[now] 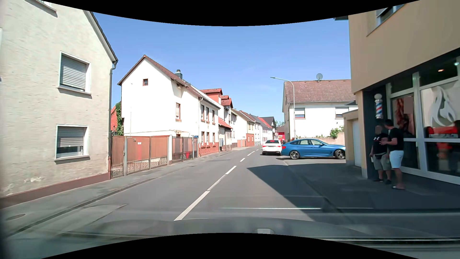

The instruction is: Follow the waypoints while adhering to traffic rules and regulations

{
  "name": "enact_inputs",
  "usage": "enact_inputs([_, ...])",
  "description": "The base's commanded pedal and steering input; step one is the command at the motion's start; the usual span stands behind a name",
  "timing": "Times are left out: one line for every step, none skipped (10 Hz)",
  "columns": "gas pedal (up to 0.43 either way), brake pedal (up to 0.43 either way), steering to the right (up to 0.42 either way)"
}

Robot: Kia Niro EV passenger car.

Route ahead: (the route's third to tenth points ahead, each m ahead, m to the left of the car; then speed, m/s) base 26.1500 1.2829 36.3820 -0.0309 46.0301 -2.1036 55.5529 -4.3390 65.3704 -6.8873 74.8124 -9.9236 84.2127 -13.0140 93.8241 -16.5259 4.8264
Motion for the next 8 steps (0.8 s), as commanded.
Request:
enact_inputs([0.0,0.152,0.044])
enact_inputs([0.0,0.152,0.041])
enact_inputs([0.0,0.146,0.039])
enact_inputs([0.0,0.146,0.039])
enact_inputs([0.0,0.14,0.039])
enact_inputs([0.0,0.146,0.039])
enact_inputs([0.0,0.146,0.039])
enact_inputs([0.0,0.146,0.038])
